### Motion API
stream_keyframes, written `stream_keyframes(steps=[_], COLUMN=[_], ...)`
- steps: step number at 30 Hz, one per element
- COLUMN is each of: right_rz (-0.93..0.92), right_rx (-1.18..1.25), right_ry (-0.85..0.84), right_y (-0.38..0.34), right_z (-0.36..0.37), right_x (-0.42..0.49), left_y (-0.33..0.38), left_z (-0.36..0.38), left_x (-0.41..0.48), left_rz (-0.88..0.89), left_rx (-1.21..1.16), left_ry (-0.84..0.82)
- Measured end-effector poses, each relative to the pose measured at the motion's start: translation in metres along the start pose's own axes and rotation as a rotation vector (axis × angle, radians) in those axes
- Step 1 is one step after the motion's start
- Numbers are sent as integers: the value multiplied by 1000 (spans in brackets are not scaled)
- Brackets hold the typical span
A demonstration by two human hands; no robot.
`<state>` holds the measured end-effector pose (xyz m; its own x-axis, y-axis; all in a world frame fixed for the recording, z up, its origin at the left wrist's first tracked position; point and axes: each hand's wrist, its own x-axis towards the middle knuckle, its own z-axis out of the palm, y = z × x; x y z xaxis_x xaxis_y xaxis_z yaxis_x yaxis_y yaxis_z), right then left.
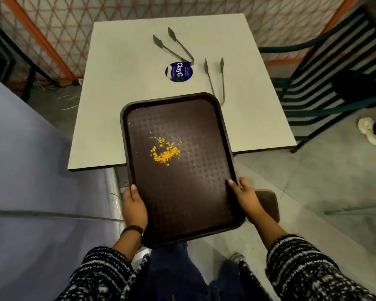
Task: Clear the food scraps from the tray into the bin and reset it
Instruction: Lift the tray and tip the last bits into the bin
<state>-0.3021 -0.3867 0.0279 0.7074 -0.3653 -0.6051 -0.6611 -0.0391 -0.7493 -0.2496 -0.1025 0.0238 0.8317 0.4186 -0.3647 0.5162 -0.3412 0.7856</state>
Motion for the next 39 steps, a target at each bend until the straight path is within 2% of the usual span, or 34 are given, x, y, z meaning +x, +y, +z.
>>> stream_keyframes(steps=[3,8,12,17,22,25,30,33,35,39], right_rz=[-106,-161,-85,37,208,277,406,488,523,580], right_rx=[-46,77,169,292,328,309,266,252,262,287], right_ry=[117,313,381,516,621,664,681,642,613,566], right_y=[32,91,143,206,271,296,339,359,364,367], right_z=[-63,-168,-237,-287,-303,-298,-282,-269,-260,-247], right_x=[-18,-59,-92,-126,-144,-146,-131,-116,-106,-78], left_y=[6,5,6,-3,-40,-67,-113,-135,-146,-166], left_z=[43,119,168,215,244,255,269,283,292,311], left_x=[-50,-142,-199,-243,-261,-262,-256,-245,-235,-217], left_rz=[73,112,159,202,203,172,78,118,136,59], left_rx=[-11,-39,-23,186,481,594,762,864,934,966], left_ry=[-15,-141,-338,-672,-983,-1087,-1179,-1227,-1237,-1199])
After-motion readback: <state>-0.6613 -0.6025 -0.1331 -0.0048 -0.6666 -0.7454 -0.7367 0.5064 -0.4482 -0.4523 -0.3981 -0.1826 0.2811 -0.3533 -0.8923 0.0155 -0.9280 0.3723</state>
